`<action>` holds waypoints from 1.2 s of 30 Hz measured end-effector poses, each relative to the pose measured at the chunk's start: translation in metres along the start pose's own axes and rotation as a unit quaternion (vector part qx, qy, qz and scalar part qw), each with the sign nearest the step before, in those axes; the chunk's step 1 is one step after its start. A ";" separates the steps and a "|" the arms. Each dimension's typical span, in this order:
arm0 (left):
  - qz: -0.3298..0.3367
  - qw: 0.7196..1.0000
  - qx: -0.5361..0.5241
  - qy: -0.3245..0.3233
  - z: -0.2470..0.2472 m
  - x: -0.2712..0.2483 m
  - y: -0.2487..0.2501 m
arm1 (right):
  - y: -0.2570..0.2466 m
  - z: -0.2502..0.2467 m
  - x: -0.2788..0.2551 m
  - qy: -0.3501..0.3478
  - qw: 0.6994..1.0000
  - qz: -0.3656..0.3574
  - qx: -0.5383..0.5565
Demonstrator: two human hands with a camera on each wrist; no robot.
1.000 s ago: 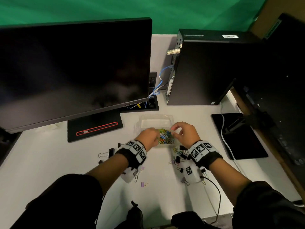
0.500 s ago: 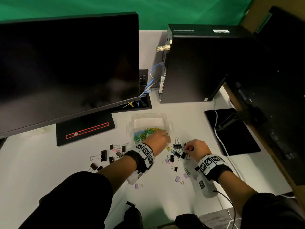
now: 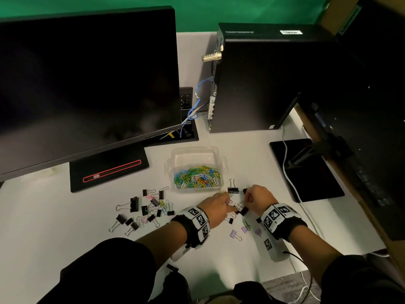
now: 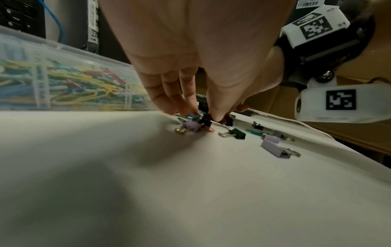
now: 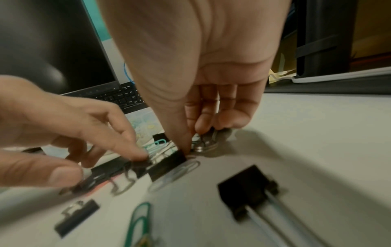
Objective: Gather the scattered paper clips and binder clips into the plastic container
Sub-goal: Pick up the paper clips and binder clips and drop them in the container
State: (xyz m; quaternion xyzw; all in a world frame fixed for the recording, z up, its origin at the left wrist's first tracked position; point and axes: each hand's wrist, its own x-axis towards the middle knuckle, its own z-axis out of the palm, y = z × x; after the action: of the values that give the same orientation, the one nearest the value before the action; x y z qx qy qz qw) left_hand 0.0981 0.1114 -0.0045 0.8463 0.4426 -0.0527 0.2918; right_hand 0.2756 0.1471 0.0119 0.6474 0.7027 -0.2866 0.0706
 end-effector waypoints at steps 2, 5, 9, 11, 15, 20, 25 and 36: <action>0.003 1.000 -0.018 -0.005 0.003 -0.003 0.000 | 0.003 -0.003 -0.003 -0.003 1.000 0.004 0.001; 0.011 0.998 -0.029 0.048 0.003 -0.005 -0.002 | 0.004 -0.010 -0.005 0.026 0.999 -0.002 0.030; -0.047 0.995 -0.037 0.073 -0.004 -0.001 -0.016 | -0.006 -0.013 -0.004 0.028 0.995 -0.052 0.079; -0.060 0.996 -0.041 0.054 -0.007 -0.001 -0.019 | -0.015 -0.009 -0.002 0.012 0.994 -0.080 0.075; -0.050 0.997 -0.046 0.043 -0.005 -0.003 -0.020 | -0.026 0.002 0.005 -0.003 0.995 -0.087 0.049; -0.057 0.994 -0.073 0.054 -0.004 -0.007 -0.018 | -0.028 0.006 0.009 -0.021 0.998 -0.064 0.018; -0.093 0.994 -0.057 0.032 -0.015 -0.003 -0.014 | -0.028 0.010 0.009 -0.022 0.997 -0.078 -0.016; -0.102 0.994 -0.036 -0.036 -0.023 0.006 -0.008 | -0.031 -0.009 0.011 0.026 0.996 -0.080 0.010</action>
State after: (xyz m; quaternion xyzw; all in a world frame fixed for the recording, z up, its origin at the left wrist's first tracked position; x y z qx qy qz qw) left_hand 0.0914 0.1314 0.0087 0.7834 0.5173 -0.0960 0.3309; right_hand 0.2474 0.1615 0.0240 0.5971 0.7509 -0.2812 0.0225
